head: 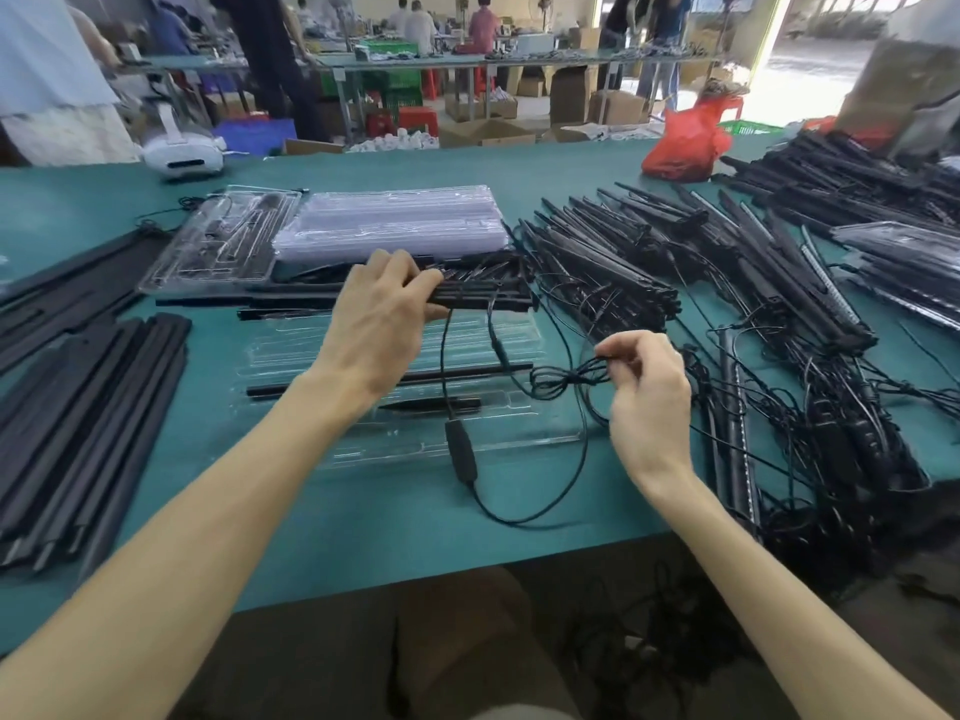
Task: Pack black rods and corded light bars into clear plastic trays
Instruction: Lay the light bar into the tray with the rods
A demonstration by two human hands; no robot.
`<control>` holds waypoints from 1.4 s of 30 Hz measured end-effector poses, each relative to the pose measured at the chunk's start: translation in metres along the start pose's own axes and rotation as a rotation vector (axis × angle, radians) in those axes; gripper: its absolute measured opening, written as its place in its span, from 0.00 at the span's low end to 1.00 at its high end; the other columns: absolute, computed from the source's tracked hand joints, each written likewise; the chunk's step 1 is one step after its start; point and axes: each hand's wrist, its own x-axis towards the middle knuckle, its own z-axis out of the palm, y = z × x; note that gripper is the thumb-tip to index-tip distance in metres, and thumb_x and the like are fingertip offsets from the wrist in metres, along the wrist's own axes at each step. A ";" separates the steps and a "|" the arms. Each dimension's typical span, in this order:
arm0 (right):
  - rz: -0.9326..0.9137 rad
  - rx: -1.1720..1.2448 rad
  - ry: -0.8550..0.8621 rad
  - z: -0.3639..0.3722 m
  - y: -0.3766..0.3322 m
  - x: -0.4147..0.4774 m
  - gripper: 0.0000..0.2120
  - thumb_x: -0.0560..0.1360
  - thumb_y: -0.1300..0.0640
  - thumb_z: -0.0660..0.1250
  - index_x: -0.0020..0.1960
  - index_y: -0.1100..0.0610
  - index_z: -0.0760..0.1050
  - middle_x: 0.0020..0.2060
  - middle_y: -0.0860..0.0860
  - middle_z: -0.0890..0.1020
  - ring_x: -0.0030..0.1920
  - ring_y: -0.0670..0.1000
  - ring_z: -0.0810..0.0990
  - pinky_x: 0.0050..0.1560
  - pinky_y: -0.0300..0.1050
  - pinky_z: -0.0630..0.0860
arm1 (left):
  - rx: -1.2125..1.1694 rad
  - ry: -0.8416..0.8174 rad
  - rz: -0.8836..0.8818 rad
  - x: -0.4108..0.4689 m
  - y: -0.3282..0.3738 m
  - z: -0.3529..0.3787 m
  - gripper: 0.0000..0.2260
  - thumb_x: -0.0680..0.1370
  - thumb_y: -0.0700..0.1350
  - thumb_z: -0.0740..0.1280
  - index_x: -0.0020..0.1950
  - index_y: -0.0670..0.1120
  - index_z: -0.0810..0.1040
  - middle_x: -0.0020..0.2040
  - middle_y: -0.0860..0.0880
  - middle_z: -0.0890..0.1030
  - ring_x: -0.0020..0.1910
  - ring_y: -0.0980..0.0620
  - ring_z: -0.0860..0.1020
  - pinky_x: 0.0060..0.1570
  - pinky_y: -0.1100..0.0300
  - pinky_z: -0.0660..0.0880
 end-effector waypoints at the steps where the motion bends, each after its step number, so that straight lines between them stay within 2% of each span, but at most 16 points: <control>1: 0.044 0.014 0.003 0.000 0.001 0.001 0.13 0.80 0.71 0.60 0.53 0.56 0.77 0.51 0.50 0.76 0.57 0.52 0.74 0.55 0.35 0.69 | 0.011 -0.007 -0.016 -0.001 -0.002 -0.002 0.12 0.81 0.43 0.67 0.62 0.40 0.79 0.48 0.42 0.78 0.48 0.42 0.73 0.52 0.46 0.73; 5: 0.177 0.056 -0.017 0.001 0.004 0.004 0.14 0.81 0.69 0.59 0.55 0.54 0.77 0.54 0.51 0.75 0.56 0.50 0.76 0.51 0.28 0.70 | -0.001 -0.008 -0.044 -0.006 -0.006 -0.010 0.13 0.84 0.47 0.62 0.59 0.39 0.79 0.47 0.41 0.79 0.47 0.42 0.75 0.49 0.46 0.75; 8: 0.166 0.037 -0.071 0.001 0.003 0.005 0.18 0.78 0.72 0.60 0.54 0.54 0.81 0.55 0.49 0.76 0.45 0.40 0.76 0.44 0.24 0.70 | -0.035 -0.017 -0.054 -0.010 0.000 -0.017 0.16 0.84 0.51 0.61 0.62 0.41 0.79 0.49 0.42 0.81 0.49 0.42 0.78 0.45 0.47 0.76; 10: 0.163 0.071 -0.090 0.000 0.002 0.004 0.19 0.77 0.73 0.60 0.55 0.53 0.82 0.55 0.47 0.77 0.38 0.38 0.74 0.41 0.26 0.71 | -0.028 -0.039 -0.072 -0.011 0.005 -0.019 0.16 0.84 0.52 0.60 0.63 0.43 0.79 0.50 0.44 0.81 0.50 0.43 0.78 0.42 0.48 0.76; 11: 0.161 0.091 -0.094 0.000 0.002 0.004 0.19 0.77 0.72 0.60 0.55 0.53 0.82 0.55 0.46 0.77 0.38 0.37 0.74 0.41 0.26 0.71 | -0.026 -0.044 -0.086 -0.011 0.007 -0.018 0.16 0.84 0.53 0.59 0.63 0.44 0.78 0.50 0.45 0.81 0.50 0.44 0.78 0.40 0.48 0.76; 14: 0.142 0.140 -0.085 -0.001 0.001 0.003 0.14 0.80 0.66 0.61 0.55 0.52 0.82 0.54 0.47 0.79 0.45 0.40 0.77 0.44 0.29 0.73 | -0.061 -0.039 -0.124 -0.009 0.011 -0.020 0.17 0.84 0.52 0.60 0.66 0.44 0.78 0.48 0.44 0.79 0.49 0.44 0.77 0.40 0.49 0.75; 17: 0.130 0.167 -0.089 -0.002 -0.002 0.003 0.10 0.83 0.57 0.62 0.55 0.52 0.82 0.52 0.47 0.82 0.49 0.45 0.80 0.52 0.40 0.77 | -0.001 -0.054 -0.065 -0.005 0.011 -0.024 0.18 0.81 0.48 0.67 0.71 0.46 0.76 0.49 0.43 0.76 0.50 0.43 0.74 0.47 0.47 0.75; 19: 0.143 0.216 -0.160 -0.001 -0.006 0.003 0.11 0.83 0.52 0.62 0.59 0.52 0.81 0.51 0.44 0.83 0.52 0.45 0.81 0.56 0.46 0.79 | 0.060 -0.056 -0.022 -0.003 0.013 -0.025 0.20 0.78 0.43 0.72 0.71 0.48 0.77 0.50 0.42 0.75 0.50 0.43 0.72 0.48 0.46 0.73; 20: 0.145 0.215 -0.216 0.000 -0.007 0.003 0.13 0.82 0.49 0.63 0.63 0.53 0.79 0.52 0.43 0.83 0.52 0.43 0.81 0.57 0.45 0.79 | 0.068 -0.047 -0.004 -0.004 0.014 -0.026 0.21 0.77 0.42 0.73 0.70 0.48 0.77 0.49 0.42 0.74 0.50 0.43 0.72 0.48 0.46 0.73; 22: 0.158 0.149 -0.310 0.003 -0.008 0.003 0.20 0.81 0.47 0.66 0.70 0.54 0.73 0.56 0.42 0.80 0.53 0.38 0.79 0.53 0.34 0.76 | 0.043 -0.028 0.020 -0.005 0.018 -0.025 0.21 0.76 0.41 0.73 0.70 0.48 0.78 0.49 0.42 0.74 0.49 0.42 0.72 0.47 0.45 0.75; 24: 0.217 0.121 -0.331 0.008 -0.007 0.004 0.24 0.79 0.51 0.69 0.72 0.54 0.68 0.58 0.44 0.79 0.52 0.39 0.78 0.51 0.33 0.73 | 0.020 -0.017 0.021 -0.008 0.021 -0.023 0.21 0.77 0.41 0.73 0.70 0.47 0.77 0.50 0.42 0.75 0.49 0.42 0.72 0.47 0.44 0.75; 27: 0.243 0.156 -0.295 0.010 -0.007 0.007 0.17 0.78 0.57 0.70 0.65 0.56 0.73 0.50 0.47 0.85 0.50 0.43 0.82 0.53 0.39 0.76 | 0.022 -0.004 0.009 -0.010 0.021 -0.020 0.20 0.77 0.41 0.73 0.69 0.47 0.78 0.50 0.42 0.75 0.49 0.42 0.73 0.46 0.45 0.75; 30: 0.162 0.204 -0.197 0.008 -0.008 0.005 0.07 0.79 0.61 0.68 0.56 0.55 0.80 0.41 0.45 0.86 0.47 0.41 0.83 0.52 0.39 0.77 | 0.042 -0.006 -0.029 -0.014 0.016 -0.016 0.20 0.78 0.42 0.72 0.69 0.48 0.77 0.50 0.42 0.75 0.49 0.42 0.74 0.46 0.46 0.75; 35: 0.142 0.365 0.045 0.000 -0.009 0.008 0.08 0.81 0.62 0.65 0.53 0.52 0.79 0.44 0.48 0.85 0.46 0.45 0.83 0.47 0.38 0.78 | 0.065 -0.022 -0.146 -0.022 0.005 -0.012 0.19 0.78 0.42 0.71 0.69 0.46 0.77 0.50 0.42 0.74 0.48 0.42 0.75 0.46 0.46 0.77; 39: 0.326 0.529 0.219 -0.007 -0.003 0.022 0.07 0.82 0.64 0.62 0.53 0.54 0.76 0.44 0.51 0.83 0.41 0.44 0.80 0.39 0.36 0.77 | 0.042 -0.010 -0.292 -0.026 -0.006 -0.012 0.19 0.80 0.44 0.69 0.70 0.44 0.74 0.51 0.42 0.72 0.47 0.42 0.75 0.42 0.47 0.77; 42: 0.447 0.632 0.244 -0.011 0.004 0.026 0.07 0.81 0.66 0.61 0.51 0.57 0.74 0.44 0.52 0.81 0.36 0.43 0.79 0.40 0.38 0.79 | -0.026 0.014 -0.372 -0.025 -0.011 -0.015 0.18 0.82 0.47 0.66 0.70 0.44 0.72 0.53 0.43 0.71 0.44 0.47 0.71 0.39 0.51 0.72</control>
